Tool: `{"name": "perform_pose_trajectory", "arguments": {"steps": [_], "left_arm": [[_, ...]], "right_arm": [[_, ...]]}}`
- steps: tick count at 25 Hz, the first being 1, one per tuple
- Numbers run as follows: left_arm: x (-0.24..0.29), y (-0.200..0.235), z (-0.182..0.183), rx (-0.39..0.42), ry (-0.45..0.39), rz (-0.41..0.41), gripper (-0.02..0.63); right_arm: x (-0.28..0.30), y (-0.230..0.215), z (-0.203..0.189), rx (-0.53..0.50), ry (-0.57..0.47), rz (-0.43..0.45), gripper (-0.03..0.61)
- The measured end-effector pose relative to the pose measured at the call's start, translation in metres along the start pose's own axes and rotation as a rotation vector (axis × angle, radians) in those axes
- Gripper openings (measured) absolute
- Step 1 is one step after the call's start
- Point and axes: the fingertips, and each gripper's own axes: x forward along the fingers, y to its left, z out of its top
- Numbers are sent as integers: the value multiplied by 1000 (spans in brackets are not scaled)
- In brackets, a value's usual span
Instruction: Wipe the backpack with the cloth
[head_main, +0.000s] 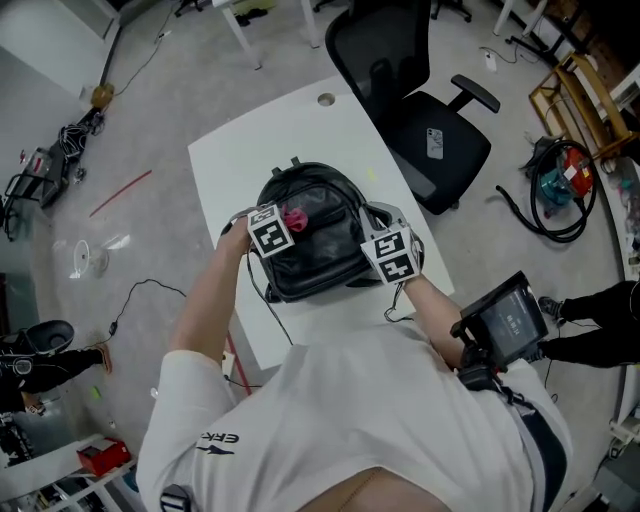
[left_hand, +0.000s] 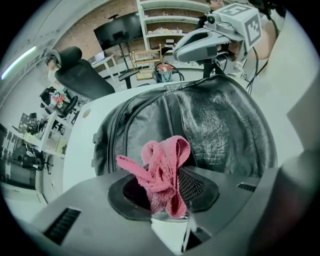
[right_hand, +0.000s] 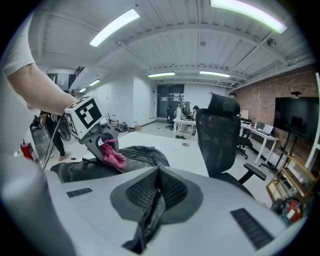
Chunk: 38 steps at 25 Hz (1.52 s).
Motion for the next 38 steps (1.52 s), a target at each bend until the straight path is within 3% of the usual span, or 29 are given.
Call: {"name": "perform_pose_trajectory", "arguments": {"steps": [6,16,19,23,26,31,38], "left_arm": [[-10,-4,-25,-23,36,9,137],[-11,-6,-31,-52,67,48,137],[-16,-4,-23,-76,31,75,137],[-24,-4,13,-87,-97,91,137],[-28,-7,44,-59,-179,105,137],[-27,-14,93,46,-240,99,137],[-9,-37,119,181,-171,34,137]], "right_arm": [[-3,10,5,-13,-12,9,3],[-17,13,1,-22,-18,-13,3],[-23,13,2,-22,-27,-21,3],[-30,9,-1,-15,-24,-40,3],[-36,7,-4,-5,-24,-52,3],[-45,2,-11,4,-18,-80,3],[-55,-8,-16,16,-13,-101,3]]}}
